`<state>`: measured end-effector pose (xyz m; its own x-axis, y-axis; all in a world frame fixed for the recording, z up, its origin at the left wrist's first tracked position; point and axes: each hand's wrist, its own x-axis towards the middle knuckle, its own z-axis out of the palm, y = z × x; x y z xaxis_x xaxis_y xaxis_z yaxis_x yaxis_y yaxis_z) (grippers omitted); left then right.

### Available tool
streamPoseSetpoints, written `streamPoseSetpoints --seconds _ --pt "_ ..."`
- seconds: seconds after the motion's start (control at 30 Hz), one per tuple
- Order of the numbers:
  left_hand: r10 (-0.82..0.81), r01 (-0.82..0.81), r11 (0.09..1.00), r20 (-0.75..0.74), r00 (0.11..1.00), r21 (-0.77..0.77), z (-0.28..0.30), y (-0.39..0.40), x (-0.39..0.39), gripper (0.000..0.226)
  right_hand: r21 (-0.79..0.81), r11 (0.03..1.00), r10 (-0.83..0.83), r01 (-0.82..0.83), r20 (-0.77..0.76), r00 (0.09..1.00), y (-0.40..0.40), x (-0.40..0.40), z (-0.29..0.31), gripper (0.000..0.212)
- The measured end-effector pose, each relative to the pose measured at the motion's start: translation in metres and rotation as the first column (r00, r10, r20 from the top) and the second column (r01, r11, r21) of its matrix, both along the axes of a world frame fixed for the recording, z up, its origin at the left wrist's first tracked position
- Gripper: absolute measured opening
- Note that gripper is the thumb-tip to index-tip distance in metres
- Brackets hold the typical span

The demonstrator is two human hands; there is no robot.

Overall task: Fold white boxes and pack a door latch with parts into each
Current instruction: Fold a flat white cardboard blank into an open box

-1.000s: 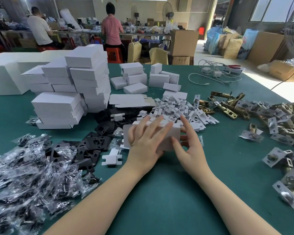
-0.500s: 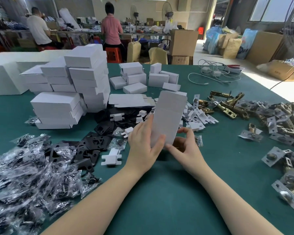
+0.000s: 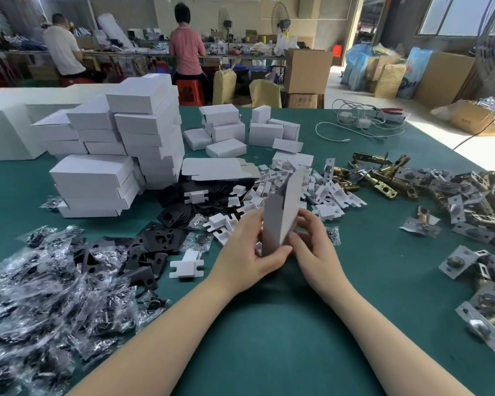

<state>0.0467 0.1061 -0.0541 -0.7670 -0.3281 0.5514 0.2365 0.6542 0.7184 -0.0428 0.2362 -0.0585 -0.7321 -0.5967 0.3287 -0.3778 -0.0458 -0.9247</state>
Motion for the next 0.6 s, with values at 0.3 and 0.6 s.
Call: streamPoseSetpoints --seconds 0.3,0.6 --pt "-0.037 0.077 0.982 0.225 0.974 -0.172 0.002 0.005 -0.001 0.096 0.061 0.996 0.080 -0.071 -0.163 0.983 0.003 0.000 0.001 0.063" --pt "0.008 0.085 0.952 0.302 0.953 -0.294 -0.009 -0.002 -0.002 0.113 -0.144 0.979 -0.138 0.147 0.070 0.988 0.002 -0.003 -0.002 0.032"
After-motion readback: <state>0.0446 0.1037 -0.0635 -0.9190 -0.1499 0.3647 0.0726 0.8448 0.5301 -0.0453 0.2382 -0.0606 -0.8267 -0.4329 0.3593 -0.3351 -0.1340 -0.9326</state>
